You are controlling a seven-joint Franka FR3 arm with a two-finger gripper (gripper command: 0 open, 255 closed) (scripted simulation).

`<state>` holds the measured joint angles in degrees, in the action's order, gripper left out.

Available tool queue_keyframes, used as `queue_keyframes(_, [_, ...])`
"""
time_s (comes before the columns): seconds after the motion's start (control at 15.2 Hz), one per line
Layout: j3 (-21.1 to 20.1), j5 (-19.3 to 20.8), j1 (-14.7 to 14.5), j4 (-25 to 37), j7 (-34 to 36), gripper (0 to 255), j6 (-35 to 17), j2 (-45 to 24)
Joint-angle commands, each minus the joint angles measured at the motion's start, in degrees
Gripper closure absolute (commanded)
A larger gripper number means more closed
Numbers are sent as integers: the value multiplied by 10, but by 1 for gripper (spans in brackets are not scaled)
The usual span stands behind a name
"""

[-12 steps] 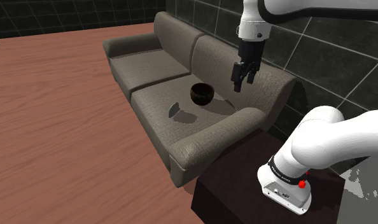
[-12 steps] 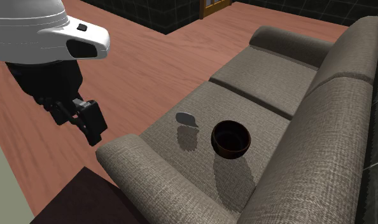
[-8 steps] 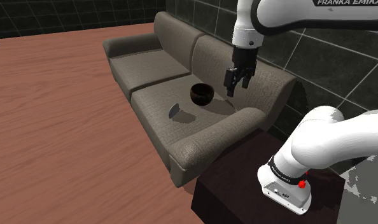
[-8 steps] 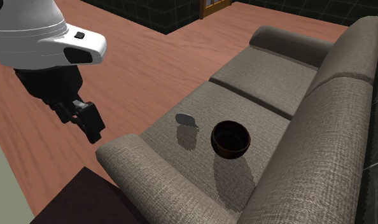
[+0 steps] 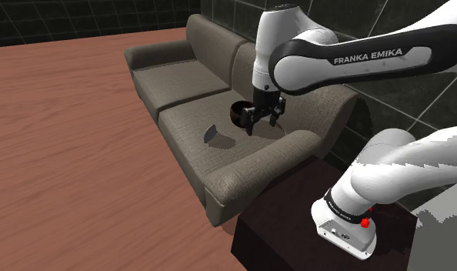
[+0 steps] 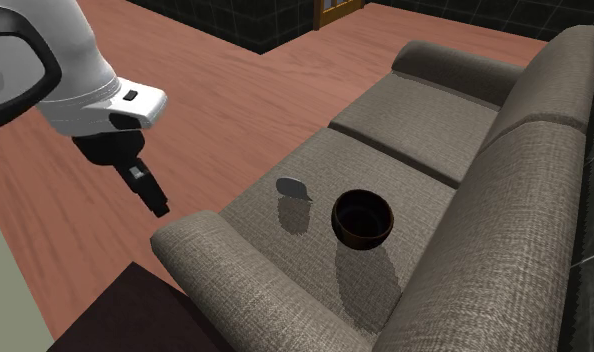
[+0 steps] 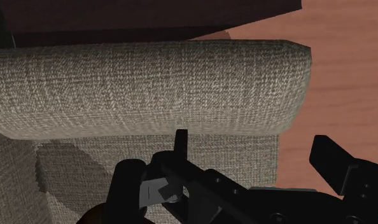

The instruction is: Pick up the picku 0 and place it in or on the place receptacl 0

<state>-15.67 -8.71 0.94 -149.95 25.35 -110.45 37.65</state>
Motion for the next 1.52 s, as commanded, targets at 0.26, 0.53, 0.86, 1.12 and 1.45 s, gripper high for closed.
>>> queue_keyframes(0.26, [-102,27,43,7,168,0,-149,-119])
queue_keyframes(0.53, [-172,103,97,37,310,0,-227,-220])
queue_keyframes(0.86, [-235,294,163,107,543,0,-270,-372])
queue_keyframes(1.12, [-210,455,144,187,721,0,-248,-496])
queue_keyframes(1.45, [-143,568,83,298,864,0,-205,-620])
